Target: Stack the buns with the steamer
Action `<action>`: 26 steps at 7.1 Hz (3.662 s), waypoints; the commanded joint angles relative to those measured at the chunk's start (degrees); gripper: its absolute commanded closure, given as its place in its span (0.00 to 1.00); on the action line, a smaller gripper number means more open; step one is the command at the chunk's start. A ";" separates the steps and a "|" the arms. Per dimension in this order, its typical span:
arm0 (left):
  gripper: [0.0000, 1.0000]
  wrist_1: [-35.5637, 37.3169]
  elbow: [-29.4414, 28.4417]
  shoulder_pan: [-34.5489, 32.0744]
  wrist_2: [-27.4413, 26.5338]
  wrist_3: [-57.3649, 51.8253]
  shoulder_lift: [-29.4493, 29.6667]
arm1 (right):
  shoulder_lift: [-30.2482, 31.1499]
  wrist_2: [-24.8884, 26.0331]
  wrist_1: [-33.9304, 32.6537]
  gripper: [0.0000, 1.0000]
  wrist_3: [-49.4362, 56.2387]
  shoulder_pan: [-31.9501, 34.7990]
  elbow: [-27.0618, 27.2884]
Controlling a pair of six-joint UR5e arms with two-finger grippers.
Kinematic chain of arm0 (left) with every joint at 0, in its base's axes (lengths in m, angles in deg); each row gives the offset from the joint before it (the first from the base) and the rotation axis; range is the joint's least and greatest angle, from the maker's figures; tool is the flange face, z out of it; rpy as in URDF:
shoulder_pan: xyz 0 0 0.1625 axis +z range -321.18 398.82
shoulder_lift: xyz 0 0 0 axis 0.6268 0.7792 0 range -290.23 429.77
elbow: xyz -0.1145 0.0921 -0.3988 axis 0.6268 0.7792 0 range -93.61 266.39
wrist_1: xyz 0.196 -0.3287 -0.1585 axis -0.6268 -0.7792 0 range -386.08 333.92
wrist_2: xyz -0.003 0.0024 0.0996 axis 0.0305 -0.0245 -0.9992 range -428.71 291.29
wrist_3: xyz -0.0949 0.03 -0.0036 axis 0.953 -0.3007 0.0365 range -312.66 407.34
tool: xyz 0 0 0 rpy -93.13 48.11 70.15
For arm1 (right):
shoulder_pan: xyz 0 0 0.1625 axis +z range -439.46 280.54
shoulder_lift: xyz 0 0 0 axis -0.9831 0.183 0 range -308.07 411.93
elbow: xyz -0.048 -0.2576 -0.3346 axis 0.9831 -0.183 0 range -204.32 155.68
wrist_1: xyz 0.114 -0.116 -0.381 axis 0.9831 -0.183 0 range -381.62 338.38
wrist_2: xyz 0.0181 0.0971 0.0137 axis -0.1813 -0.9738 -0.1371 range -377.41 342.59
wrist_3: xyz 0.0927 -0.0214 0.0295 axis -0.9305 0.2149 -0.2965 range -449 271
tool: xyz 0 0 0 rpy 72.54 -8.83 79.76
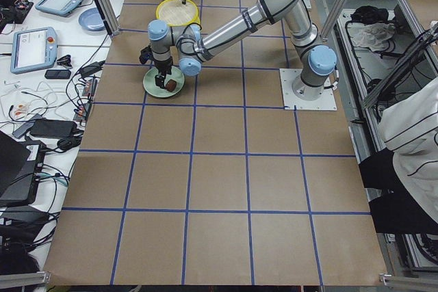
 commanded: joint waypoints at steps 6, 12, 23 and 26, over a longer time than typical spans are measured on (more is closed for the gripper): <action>1.00 -1.11 -3.07 -0.73 6.52 13.36 -4.12 | 5.12 -0.25 1.03 0.00 14.30 -1.22 0.29; 1.00 1.51 -3.53 -17.58 20.69 55.76 -8.02 | 26.86 -2.72 22.14 0.00 33.88 -5.00 0.38; 0.00 -18.12 -7.56 -9.73 6.59 32.30 -18.18 | 26.68 -5.44 23.89 0.00 33.10 -7.99 1.96; 0.00 -32.19 -7.39 -4.78 -3.34 26.35 -25.57 | 26.68 -5.44 23.89 0.00 33.10 -8.17 1.96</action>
